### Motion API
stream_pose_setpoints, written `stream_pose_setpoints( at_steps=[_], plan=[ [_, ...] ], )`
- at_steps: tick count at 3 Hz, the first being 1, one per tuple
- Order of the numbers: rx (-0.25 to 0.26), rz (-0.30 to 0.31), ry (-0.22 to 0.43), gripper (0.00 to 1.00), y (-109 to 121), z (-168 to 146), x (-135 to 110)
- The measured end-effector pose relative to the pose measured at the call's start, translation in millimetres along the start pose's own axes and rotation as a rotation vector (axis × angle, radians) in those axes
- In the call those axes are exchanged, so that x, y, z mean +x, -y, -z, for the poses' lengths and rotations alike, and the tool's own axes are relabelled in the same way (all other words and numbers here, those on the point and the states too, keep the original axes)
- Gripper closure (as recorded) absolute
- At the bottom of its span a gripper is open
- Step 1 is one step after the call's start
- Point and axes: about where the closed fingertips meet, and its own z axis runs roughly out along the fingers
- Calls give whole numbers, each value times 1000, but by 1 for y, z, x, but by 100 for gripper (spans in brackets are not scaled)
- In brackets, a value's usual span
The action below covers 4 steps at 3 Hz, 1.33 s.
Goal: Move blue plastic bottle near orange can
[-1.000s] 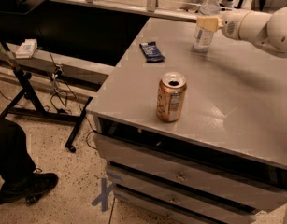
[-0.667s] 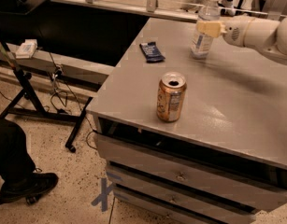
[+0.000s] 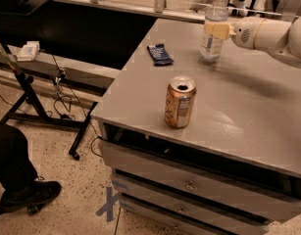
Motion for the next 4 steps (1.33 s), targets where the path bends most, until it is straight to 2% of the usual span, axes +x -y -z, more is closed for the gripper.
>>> stream_pose_setpoints(
  at_steps=[3,4],
  plan=[
    [-6,7,-8,100,2,-4,0],
    [-65,80,27,100,-25,2,-23]
  ],
)
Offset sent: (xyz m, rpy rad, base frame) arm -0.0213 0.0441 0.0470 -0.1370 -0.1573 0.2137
